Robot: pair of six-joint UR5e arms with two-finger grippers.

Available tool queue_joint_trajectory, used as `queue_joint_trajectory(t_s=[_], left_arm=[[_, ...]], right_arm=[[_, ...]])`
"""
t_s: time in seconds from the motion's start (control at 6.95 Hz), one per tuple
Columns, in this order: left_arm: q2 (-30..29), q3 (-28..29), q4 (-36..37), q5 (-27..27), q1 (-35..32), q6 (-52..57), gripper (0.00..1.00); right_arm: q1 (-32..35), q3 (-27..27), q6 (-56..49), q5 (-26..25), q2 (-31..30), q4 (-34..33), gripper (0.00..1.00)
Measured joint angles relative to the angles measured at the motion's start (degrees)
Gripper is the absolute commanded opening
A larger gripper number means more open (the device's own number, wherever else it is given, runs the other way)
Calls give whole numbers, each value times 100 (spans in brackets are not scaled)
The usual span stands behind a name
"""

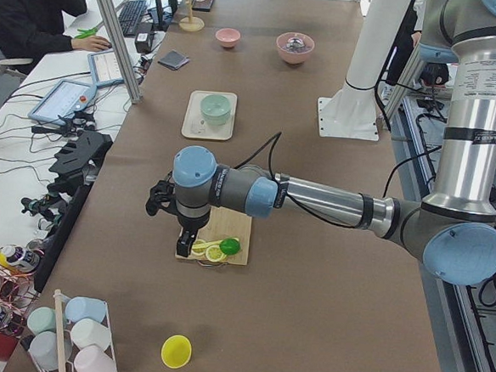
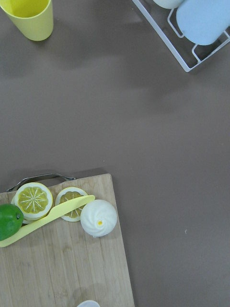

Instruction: Stack pink bowl on green and place spoon

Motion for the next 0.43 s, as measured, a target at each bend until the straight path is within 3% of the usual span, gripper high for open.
queue_joint_trajectory(t_s=[0.43], left_arm=[[-291,19,-340,-40,70,-771,98]], right_arm=[[-14,45,-3,131,215,76,100]])
